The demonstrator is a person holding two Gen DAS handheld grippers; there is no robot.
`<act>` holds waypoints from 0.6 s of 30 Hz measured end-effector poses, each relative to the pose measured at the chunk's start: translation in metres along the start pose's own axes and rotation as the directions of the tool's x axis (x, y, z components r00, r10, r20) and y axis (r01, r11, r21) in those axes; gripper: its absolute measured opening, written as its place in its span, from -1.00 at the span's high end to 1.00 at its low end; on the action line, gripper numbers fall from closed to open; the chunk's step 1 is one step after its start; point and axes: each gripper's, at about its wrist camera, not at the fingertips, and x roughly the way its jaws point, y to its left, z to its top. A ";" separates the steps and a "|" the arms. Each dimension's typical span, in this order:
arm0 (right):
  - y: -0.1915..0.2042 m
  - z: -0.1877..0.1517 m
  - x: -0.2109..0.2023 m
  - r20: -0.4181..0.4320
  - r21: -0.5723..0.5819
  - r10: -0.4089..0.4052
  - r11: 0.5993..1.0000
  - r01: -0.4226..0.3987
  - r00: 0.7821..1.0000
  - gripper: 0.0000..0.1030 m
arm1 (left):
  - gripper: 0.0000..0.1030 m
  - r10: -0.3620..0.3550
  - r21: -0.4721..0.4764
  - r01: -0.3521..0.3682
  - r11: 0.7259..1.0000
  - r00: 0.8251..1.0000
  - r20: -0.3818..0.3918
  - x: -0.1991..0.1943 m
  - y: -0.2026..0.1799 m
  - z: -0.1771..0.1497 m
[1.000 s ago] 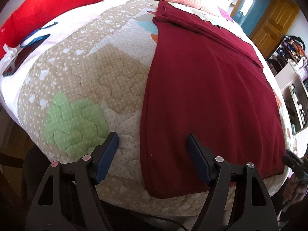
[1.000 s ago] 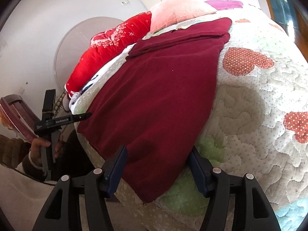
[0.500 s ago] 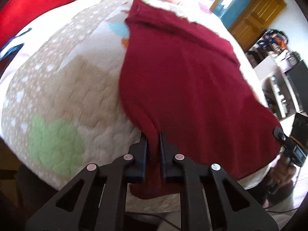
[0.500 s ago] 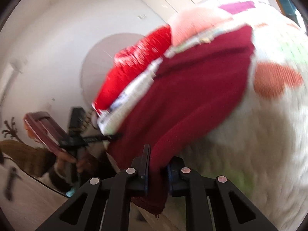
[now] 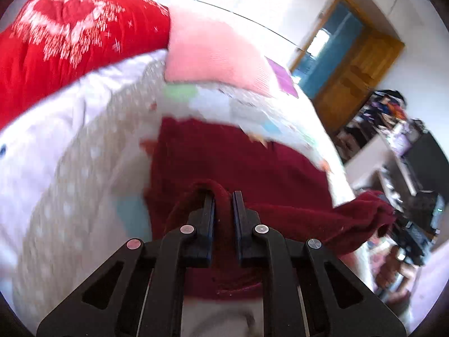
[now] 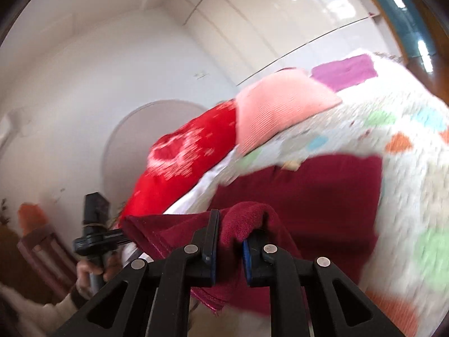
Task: Fold small clothes
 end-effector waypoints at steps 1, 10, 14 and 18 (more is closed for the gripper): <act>-0.010 0.012 0.010 0.013 0.020 -0.027 0.999 0.027 1.000 0.75 | 0.80 0.020 -0.003 -0.020 1.000 1.000 0.001 0.013 0.002 0.007; -0.103 0.048 0.068 -0.034 0.162 -0.314 0.935 0.315 0.949 -0.22 | 0.22 -0.002 -0.192 0.000 0.981 1.000 -0.012 0.077 0.047 0.042; -0.100 0.048 0.042 0.015 0.169 -0.306 0.939 0.299 0.952 -0.22 | -0.37 0.023 -0.133 -0.007 0.991 0.993 0.114 0.047 0.038 0.051; -0.076 0.047 0.053 -0.024 0.041 -0.300 0.953 0.301 0.954 -0.10 | -0.37 -0.003 -0.114 0.012 0.993 0.997 0.081 0.051 0.029 0.051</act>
